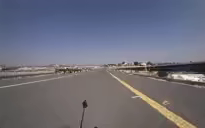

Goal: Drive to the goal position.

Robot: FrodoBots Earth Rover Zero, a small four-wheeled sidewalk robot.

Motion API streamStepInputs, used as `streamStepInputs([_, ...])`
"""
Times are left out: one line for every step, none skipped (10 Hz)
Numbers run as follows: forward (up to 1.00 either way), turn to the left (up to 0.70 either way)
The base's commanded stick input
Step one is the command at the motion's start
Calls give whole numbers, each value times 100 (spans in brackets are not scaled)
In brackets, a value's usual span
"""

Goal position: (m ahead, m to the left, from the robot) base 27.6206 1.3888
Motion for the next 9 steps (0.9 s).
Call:
streamStepInputs([100, 0])
streamStepInputs([100, 0])
streamStepInputs([100, 0])
streamStepInputs([100, 0])
streamStepInputs([100, 0])
streamStepInputs([100, -1])
streamStepInputs([100, -2])
streamStepInputs([100, -3])
streamStepInputs([100, -3])
